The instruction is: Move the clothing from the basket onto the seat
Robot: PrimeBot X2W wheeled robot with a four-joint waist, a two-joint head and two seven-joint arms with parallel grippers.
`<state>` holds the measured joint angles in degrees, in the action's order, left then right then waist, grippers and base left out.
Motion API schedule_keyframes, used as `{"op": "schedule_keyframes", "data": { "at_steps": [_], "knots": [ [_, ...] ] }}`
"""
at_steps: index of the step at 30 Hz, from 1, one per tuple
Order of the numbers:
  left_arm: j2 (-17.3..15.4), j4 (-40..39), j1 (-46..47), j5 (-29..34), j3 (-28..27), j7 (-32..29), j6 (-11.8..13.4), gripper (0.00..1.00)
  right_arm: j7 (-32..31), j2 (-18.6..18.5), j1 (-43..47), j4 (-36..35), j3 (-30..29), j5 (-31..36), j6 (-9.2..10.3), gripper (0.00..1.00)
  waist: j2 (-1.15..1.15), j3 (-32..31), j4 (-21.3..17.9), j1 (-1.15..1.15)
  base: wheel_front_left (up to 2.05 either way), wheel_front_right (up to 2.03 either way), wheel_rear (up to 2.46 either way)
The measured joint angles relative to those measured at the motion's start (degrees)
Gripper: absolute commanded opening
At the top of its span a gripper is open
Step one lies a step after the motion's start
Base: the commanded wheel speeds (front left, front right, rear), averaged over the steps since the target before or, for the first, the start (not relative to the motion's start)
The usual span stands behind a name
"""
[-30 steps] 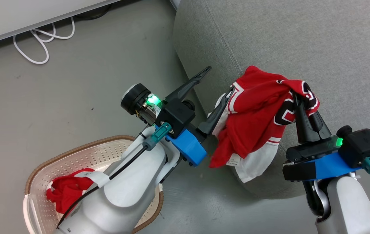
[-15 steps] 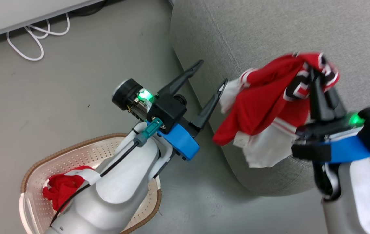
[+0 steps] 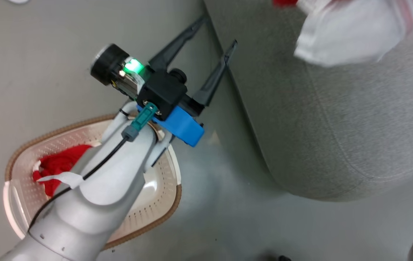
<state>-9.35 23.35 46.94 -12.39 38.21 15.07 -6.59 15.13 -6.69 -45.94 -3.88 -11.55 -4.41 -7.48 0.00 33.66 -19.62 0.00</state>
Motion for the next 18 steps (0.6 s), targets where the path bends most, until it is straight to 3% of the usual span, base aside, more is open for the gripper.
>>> {"op": "schedule_keyframes", "data": {
  "at_steps": [5,11,18],
  "knots": [
    [-1.3,-1.2,1.9,0.9,-0.9,0.0,0.7,1.0,0.0,-5.3,-7.0,-0.2,-5.8,0.0,-0.02,0.0,0.0,5.5,0.8,0.0,0.0,0.0,0.0],
    [-1.9,-2.4,3.6,1.9,-1.2,0.0,1.0,1.0,0.0,-13.1,-12.9,6.3,-12.2,-0.8,-0.01,0.0,0.0,11.7,1.6,0.01,0.0,0.0,0.0],
    [-2.1,-2.7,3.8,2.4,-0.8,0.0,1.2,1.0,0.0,-14.9,-15.6,17.1,-15.8,-0.1,-0.01,0.0,0.0,16.0,2.2,0.01,0.0,0.0,0.0]
  ]
}}
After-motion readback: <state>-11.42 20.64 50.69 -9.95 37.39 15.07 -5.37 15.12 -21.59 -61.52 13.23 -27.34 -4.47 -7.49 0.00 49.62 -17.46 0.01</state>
